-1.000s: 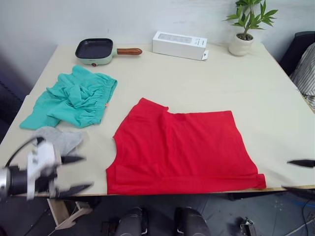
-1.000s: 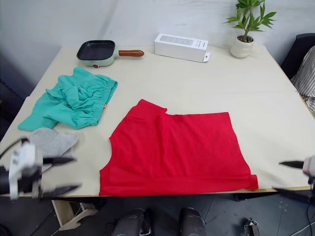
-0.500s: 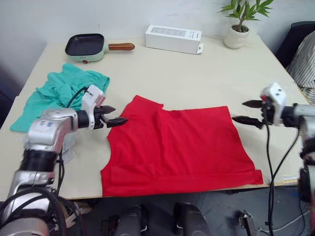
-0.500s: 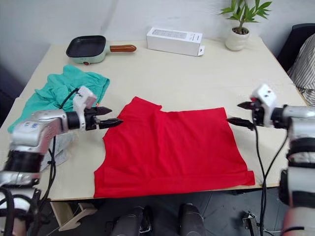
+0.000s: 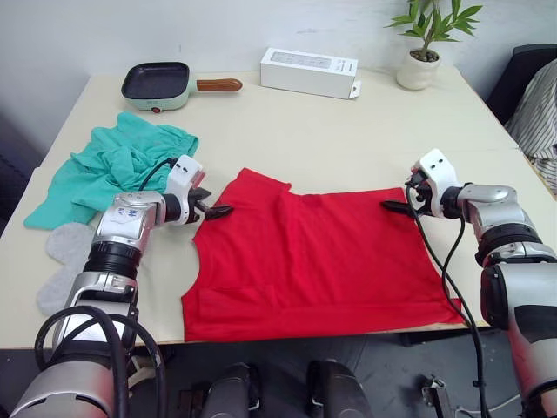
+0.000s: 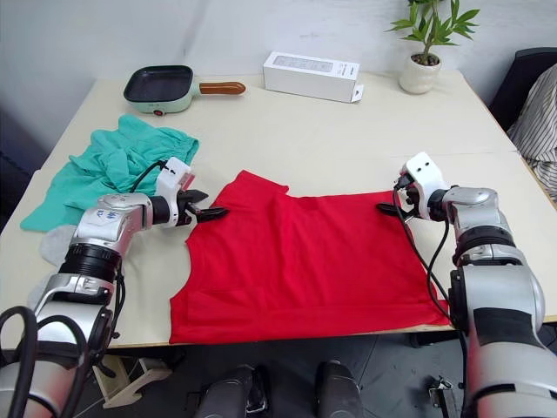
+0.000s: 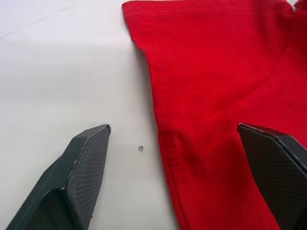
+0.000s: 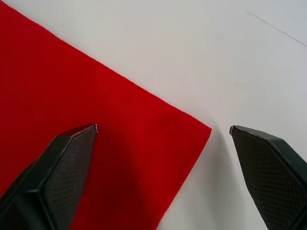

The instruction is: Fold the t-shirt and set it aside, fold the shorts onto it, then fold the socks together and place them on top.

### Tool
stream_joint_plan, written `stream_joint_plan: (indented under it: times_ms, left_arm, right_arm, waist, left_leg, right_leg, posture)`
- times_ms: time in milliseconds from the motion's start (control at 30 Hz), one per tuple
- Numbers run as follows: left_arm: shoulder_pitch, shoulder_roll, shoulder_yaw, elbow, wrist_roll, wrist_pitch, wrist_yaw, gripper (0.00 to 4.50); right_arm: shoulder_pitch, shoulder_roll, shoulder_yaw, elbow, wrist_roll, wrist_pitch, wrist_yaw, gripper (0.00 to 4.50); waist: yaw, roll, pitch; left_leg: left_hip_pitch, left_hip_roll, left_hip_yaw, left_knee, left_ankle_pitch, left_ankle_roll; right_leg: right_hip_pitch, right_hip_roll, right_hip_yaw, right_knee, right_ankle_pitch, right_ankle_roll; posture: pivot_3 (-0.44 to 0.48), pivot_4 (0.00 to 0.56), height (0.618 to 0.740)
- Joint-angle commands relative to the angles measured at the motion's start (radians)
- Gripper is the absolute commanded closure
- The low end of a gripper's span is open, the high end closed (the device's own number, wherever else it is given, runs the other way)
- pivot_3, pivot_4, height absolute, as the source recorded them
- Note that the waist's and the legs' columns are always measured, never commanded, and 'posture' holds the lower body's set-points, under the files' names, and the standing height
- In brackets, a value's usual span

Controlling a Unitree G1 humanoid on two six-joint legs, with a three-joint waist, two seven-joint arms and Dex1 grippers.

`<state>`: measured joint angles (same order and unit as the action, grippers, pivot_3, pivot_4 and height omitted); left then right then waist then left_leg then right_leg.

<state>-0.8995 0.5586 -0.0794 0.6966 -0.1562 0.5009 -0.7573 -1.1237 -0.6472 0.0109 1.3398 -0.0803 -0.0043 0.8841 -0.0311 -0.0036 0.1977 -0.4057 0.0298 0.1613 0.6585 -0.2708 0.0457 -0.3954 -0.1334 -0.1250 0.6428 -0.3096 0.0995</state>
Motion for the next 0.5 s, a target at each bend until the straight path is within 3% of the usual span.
stream_joint_plan:
  times_ms: [33,100,300,500]
  left_arm:
    - [-0.041,-0.011,-0.002,0.066,0.03,-0.031,-0.016,0.02]
    - [-0.064,-0.017,-0.013,0.1,0.047,-0.044,-0.036,0.0]
    - [-0.125,-0.042,-0.038,0.204,0.105,-0.092,-0.07,0.0]
    - [-0.177,-0.083,-0.032,0.308,0.145,-0.151,-0.054,1.43]
  right_arm:
    - [-0.023,0.008,-0.031,0.005,0.005,0.041,-0.007,0.18]
    - [-0.021,0.012,-0.04,0.006,0.004,0.058,-0.007,0.55]
    - [-0.008,0.018,-0.047,0.005,-0.011,0.06,-0.017,2.55]
    - [0.001,0.014,-0.064,0.0,-0.004,0.032,-0.008,4.5]
  waist:
    - [0.0,0.0,0.0]
    - [-0.001,0.0,0.0]
    - [0.002,0.0,0.0]
    - [0.003,0.0,0.0]
  left_leg:
    - [0.0,0.0,0.0,0.0,0.0,0.0]
    - [0.0,0.0,0.0,0.0,0.0,0.0]
    - [0.0,0.0,0.0,0.0,0.0,0.0]
    - [0.0,-0.001,0.0,0.001,0.0,0.0]
  right_leg:
    - [0.0,0.0,0.001,0.001,0.0,0.0]
    - [0.0,0.0,0.003,0.001,0.0,0.0]
    - [0.0,0.0,0.002,0.001,0.0,0.0]
    - [0.0,0.0,0.002,0.001,0.0,0.0]
  posture:
    - [0.0,0.15,0.74]
    - [0.0,0.15,0.74]
    - [0.0,0.15,0.74]
    - [0.0,0.15,0.74]
